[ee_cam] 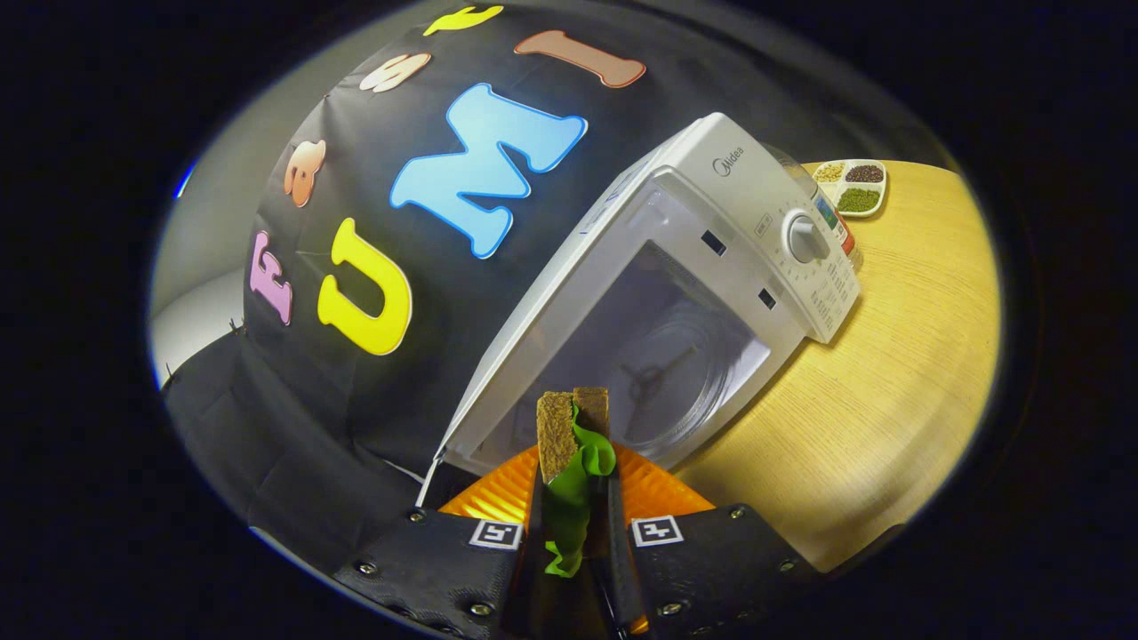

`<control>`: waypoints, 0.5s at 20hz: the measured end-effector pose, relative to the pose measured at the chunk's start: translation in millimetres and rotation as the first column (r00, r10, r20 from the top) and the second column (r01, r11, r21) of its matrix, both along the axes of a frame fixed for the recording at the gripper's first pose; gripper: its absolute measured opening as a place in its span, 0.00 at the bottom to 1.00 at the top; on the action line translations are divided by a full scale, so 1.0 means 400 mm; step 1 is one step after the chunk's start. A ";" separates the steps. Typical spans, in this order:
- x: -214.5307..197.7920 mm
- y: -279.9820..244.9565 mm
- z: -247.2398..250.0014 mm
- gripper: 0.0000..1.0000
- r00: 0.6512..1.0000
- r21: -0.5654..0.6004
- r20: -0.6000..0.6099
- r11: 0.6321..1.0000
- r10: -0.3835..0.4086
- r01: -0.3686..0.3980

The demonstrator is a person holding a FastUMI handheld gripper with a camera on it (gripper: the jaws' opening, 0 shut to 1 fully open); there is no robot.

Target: Open the microwave, put the food inside, and close the microwave door.

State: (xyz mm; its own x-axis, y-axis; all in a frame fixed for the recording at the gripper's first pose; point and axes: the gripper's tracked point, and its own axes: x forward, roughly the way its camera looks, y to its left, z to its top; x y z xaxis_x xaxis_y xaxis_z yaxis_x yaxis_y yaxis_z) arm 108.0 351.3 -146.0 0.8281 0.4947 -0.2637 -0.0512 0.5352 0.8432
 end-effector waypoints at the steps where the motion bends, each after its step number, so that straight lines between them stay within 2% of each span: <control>1: 0.023 0.009 -0.005 0.30 1.000 0.013 0.006 1.000 -0.016 0.016; 5: 0.119 0.025 -0.042 0.30 0.995 0.002 0.057 0.997 -0.082 0.082; 10: 0.210 0.056 -0.138 0.30 0.993 -0.013 0.028 0.994 -0.112 0.112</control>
State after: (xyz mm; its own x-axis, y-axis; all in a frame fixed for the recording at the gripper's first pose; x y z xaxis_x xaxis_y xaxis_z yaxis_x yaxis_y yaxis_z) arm 191.8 373.6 -201.1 0.8850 0.3946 -0.2470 -0.0126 0.5507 0.8346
